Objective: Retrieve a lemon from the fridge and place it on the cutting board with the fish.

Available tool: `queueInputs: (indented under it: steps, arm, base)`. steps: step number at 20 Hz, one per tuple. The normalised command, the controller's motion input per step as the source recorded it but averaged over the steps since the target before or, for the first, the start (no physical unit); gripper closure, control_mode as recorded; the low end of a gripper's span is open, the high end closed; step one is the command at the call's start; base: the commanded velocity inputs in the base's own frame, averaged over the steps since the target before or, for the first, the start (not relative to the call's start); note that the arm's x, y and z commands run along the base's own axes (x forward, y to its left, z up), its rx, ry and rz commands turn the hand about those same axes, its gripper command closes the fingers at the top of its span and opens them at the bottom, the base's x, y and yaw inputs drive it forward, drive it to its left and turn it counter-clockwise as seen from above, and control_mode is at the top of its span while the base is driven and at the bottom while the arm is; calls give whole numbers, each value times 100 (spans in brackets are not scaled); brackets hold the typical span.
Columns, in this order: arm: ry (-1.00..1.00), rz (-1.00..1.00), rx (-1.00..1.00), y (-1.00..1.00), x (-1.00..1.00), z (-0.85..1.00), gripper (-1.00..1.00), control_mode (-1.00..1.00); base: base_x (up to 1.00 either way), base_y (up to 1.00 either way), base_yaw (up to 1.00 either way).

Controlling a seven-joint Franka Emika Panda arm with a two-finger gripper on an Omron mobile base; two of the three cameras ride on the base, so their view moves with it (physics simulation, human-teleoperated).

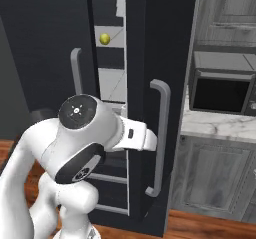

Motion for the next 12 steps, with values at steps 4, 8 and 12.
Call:
queueInputs:
  steps: [4, 8, 12]
  arm:
    - [50, -21, -47, 100, 9, 0, -100, -100]
    - [41, -17, -47, 100, 36, -16, -100, -100]
    - [34, -9, -33, 59, 73, -27, -100, -100]
  base:
    - [0, 0, 0]
    - [0, 0, 0]
    - [0, 0, 0]
